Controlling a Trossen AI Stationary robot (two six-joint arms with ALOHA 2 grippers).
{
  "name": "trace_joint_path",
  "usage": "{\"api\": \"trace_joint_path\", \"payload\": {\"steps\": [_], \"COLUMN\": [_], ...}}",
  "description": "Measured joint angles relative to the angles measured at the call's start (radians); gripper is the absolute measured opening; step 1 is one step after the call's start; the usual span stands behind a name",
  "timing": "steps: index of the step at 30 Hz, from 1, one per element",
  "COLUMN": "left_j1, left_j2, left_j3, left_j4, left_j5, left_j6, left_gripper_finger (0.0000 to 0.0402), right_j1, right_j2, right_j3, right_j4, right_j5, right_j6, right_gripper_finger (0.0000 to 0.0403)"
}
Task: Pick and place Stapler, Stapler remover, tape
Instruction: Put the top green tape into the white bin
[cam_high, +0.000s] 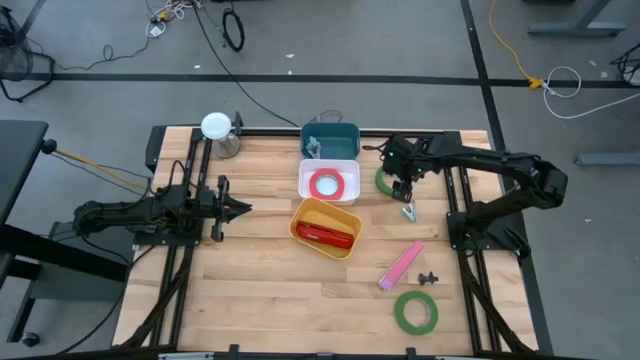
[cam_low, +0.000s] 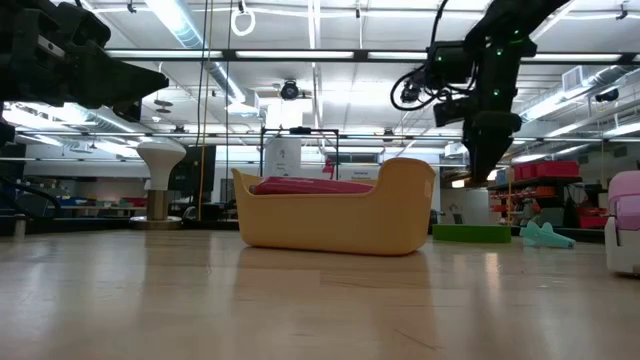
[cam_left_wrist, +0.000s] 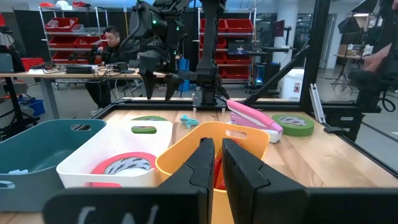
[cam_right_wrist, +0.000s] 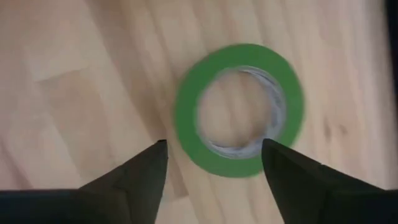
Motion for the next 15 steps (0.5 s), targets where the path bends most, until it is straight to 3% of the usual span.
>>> {"api": "trace_joint_path", "payload": {"steps": [4,15], "left_j1": [0.0,0.0], "left_j2": [0.0,0.0], "left_j3": [0.0,0.0], "left_j4": [0.0,0.0], "left_j5": [0.0,0.0], "left_j6": [0.0,0.0], "left_gripper_finger": [0.0037,0.0037], "right_j1": [-0.001,0.0], "right_j2": [0.015,0.015], "right_j3": [-0.014,-0.102], "right_j4": [0.043,0.181], "right_j5": [-0.054,-0.062], "right_j6": [-0.032,-0.056], "right_gripper_finger": [0.0274,0.0273]}}
